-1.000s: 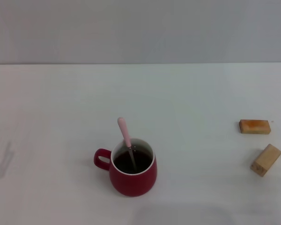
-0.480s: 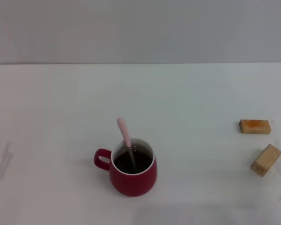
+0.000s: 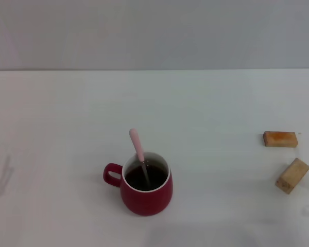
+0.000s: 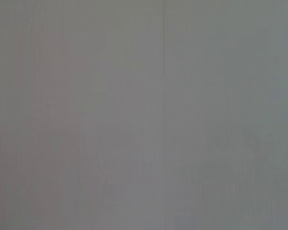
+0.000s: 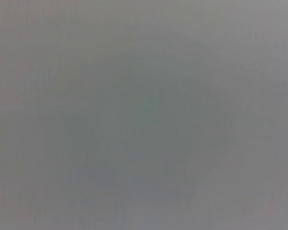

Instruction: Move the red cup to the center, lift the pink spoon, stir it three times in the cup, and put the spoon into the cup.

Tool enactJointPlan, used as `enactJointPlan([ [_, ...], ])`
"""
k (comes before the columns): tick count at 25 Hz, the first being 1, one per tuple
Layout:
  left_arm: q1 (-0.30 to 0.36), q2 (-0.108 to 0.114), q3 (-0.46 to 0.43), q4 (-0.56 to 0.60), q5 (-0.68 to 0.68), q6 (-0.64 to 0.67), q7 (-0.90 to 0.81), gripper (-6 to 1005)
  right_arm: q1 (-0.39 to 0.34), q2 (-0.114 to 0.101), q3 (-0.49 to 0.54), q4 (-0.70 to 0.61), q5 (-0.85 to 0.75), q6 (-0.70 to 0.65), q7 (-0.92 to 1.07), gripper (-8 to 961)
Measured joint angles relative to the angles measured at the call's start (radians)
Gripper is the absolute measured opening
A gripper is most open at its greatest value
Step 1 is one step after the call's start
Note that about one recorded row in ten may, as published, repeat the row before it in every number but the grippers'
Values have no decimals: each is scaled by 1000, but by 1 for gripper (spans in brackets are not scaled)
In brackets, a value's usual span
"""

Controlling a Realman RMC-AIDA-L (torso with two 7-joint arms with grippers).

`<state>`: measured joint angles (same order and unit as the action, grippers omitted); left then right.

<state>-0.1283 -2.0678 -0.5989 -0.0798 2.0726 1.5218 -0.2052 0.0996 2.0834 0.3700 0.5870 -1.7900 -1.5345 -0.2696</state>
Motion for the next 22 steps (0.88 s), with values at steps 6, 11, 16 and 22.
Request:
enactJointPlan([
  [6, 0, 0, -2, -1, 0, -20, 8, 832, 15, 0, 6, -2, 0, 17, 3, 762],
  [11, 0, 0, -2, -1, 0, -37, 8, 832, 32, 0, 7, -5, 0, 18, 3, 762],
  [16, 9, 0, 0, -21, 0, -38, 8, 832, 34, 0, 7, -9, 0, 18, 5, 763],
  [22, 15, 0, 4, -22, 0, -38, 9, 832, 34, 0, 3, -12, 0, 19, 5, 763],
])
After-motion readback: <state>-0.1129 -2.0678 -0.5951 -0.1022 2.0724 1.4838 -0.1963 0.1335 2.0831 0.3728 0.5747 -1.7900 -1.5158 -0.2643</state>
